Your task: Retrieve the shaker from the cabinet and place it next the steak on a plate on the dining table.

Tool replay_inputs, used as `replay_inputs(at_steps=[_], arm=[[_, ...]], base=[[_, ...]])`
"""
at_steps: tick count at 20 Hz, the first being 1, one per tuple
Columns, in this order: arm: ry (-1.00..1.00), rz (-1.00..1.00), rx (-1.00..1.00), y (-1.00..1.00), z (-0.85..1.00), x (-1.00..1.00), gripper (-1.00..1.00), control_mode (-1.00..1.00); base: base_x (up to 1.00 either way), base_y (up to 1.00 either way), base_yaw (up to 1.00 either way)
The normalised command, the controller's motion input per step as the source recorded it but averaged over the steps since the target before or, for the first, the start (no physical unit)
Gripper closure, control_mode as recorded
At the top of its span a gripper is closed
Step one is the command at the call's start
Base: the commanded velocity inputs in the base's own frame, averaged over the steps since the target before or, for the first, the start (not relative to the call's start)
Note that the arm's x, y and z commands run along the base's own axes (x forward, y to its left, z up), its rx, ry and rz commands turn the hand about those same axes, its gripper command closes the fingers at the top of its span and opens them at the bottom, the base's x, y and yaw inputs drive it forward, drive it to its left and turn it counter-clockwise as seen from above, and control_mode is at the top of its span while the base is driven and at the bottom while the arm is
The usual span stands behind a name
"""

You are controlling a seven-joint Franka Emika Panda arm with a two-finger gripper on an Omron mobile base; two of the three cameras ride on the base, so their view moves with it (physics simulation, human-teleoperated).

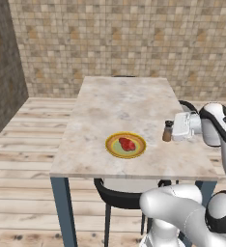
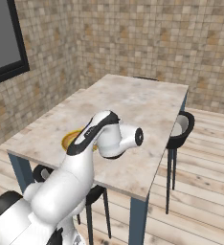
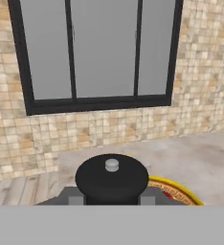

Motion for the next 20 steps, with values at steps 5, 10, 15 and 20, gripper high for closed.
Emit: replay_inputs(at_steps=[5, 10, 15, 20], arm=[[0.00, 0.00, -0.11, -0.05, -0.21, 0.24, 1.00, -1.00], [0.00, 0.00, -0.02, 0.00, -0.10, 0.16, 1.00, -1.00], [0.00, 0.00, 0.00, 0.00, -0.15, 0.14, 1.00, -1.00], [0.00, 0.00, 0.00, 0.00, -0.30, 0.11, 1.00, -1.00]], base=[[0.00, 0.00, 0.00], [0.00, 0.00, 0.00], [0.00, 0.00, 0.00], [0.00, 0.00, 0.00]])
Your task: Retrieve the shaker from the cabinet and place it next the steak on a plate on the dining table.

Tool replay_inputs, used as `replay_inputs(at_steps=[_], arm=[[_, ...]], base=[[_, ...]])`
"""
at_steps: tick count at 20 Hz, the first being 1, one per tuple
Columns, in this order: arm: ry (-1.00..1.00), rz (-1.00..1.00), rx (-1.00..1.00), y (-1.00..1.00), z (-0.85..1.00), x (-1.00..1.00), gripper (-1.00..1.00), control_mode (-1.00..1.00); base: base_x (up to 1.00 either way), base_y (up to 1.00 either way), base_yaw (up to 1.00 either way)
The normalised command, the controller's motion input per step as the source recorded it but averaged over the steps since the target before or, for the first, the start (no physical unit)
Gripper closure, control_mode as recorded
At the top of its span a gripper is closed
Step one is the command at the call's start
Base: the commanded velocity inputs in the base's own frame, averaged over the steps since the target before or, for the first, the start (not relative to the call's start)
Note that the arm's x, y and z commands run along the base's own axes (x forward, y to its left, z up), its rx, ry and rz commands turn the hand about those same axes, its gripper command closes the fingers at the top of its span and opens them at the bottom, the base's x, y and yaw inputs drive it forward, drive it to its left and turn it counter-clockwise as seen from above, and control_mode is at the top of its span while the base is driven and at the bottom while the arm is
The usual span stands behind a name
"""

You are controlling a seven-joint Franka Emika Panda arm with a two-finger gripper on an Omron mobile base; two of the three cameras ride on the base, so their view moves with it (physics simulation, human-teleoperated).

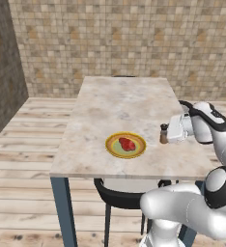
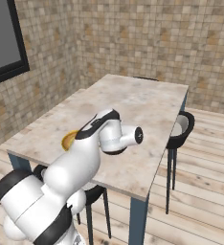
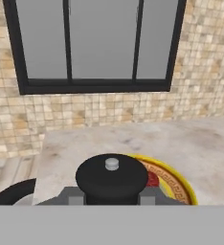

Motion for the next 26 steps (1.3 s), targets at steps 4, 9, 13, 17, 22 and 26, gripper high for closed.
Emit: replay_inputs(at_steps=[4, 9, 13, 17, 22, 26], arm=[[0.00, 0.00, 0.00, 0.00, -0.25, 0.21, 1.00, -1.00], [0.00, 0.00, 0.00, 0.00, -0.17, 0.28, 1.00, -1.00], [0.00, 0.00, 0.00, -0.02, -0.18, 0.28, 1.00, -1.00], [0.00, 0.00, 0.01, -0.11, -0.27, 0.26, 1.00, -1.00], [0.00, 0.00, 0.03, -0.20, -0.28, 0.24, 1.00, -1.00], [0.00, 0.00, 0.03, -0.20, -0.24, 0.23, 1.00, -1.00]], base=[[0.00, 0.00, 0.00], [0.00, 0.00, 0.00], [0.00, 0.00, 0.00], [0.00, 0.00, 0.00], [0.00, 0.00, 0.00], [0.00, 0.00, 0.00]])
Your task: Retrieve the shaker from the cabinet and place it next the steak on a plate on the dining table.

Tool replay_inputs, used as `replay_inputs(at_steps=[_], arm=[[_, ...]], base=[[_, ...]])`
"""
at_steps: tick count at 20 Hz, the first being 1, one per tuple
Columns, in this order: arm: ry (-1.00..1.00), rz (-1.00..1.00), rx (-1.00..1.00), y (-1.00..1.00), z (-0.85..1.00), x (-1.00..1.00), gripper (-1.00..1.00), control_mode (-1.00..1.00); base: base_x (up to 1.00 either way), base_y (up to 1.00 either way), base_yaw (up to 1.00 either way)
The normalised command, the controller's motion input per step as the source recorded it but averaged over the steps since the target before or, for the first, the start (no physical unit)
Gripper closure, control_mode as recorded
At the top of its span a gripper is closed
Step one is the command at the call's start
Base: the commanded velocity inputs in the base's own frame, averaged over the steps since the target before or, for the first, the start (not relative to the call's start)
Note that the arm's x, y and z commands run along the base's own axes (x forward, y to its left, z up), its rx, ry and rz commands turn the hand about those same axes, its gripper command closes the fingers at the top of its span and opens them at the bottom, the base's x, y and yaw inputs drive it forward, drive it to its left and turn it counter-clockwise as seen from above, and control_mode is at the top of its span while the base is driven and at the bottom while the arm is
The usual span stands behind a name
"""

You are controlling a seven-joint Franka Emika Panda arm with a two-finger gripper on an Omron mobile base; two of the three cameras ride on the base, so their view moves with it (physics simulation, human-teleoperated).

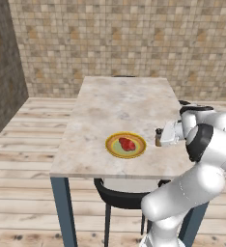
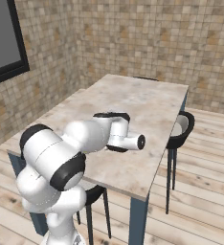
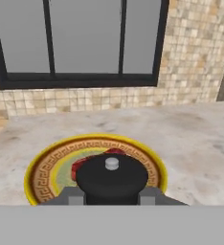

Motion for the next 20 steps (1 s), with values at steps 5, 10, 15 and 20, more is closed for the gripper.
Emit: replay_inputs(at_steps=[5, 10, 15, 20], arm=[[0.00, 0.00, 0.02, -0.06, -0.18, 0.21, 1.00, -1.00], [0.00, 0.00, 0.00, 0.00, -0.22, 0.20, 1.00, -1.00], [0.00, 0.00, 0.00, 0.00, -0.24, 0.20, 1.00, -1.00], [0.00, 0.00, 0.00, 0.00, -0.23, 0.19, 1.00, -1.00]], base=[[0.00, 0.00, 0.00], [0.00, 0.00, 0.00], [0.00, 0.00, 0.00], [0.00, 0.00, 0.00]])
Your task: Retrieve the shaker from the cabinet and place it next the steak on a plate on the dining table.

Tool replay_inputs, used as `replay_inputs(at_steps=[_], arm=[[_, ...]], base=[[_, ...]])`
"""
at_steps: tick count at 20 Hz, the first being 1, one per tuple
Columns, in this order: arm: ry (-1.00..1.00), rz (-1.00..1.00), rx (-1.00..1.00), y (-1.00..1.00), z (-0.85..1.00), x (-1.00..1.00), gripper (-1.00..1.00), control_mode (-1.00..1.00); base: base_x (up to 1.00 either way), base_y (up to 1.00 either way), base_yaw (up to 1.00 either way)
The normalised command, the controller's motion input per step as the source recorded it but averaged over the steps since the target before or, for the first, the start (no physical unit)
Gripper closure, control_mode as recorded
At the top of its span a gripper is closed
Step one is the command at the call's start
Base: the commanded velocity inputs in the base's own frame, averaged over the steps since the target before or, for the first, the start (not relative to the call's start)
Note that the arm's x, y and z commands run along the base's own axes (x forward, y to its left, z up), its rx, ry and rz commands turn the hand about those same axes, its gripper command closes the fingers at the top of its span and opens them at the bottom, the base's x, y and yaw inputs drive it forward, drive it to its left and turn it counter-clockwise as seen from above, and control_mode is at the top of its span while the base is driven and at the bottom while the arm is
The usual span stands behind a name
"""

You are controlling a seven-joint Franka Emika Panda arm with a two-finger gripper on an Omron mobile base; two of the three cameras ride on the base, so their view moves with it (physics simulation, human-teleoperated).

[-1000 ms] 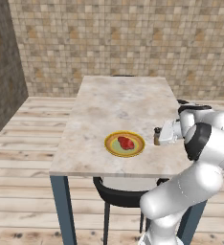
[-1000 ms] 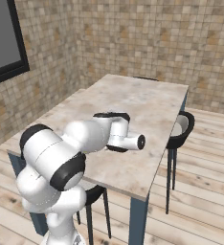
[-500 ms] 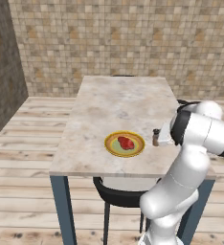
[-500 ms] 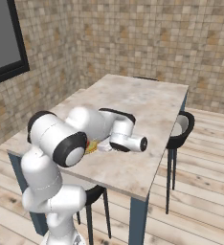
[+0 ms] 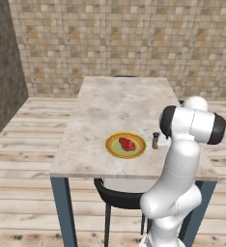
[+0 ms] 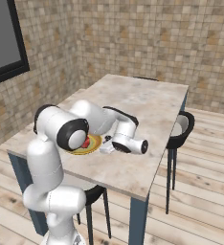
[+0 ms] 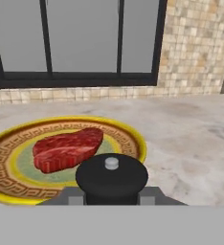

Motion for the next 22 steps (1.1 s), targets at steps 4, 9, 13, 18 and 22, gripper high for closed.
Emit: replay_inputs(at_steps=[4, 9, 13, 18, 22], arm=[[0.00, 0.00, 0.00, 0.00, -0.22, 0.16, 1.00, -1.00], [0.00, 0.00, 0.00, 0.00, -0.21, 0.13, 1.00, -1.00], [0.00, 0.00, 0.00, 0.00, -0.23, 0.10, 1.00, -1.00], [0.00, 0.00, 0.00, 0.00, -0.23, 0.04, -1.00, -1.00], [0.00, 0.00, 0.00, 0.00, -0.17, 0.00, -1.00, -1.00]], base=[[0.00, 0.00, 0.00], [0.00, 0.00, 0.00], [0.00, 0.00, 0.00], [0.00, 0.00, 0.00], [0.00, 0.00, 0.00]])
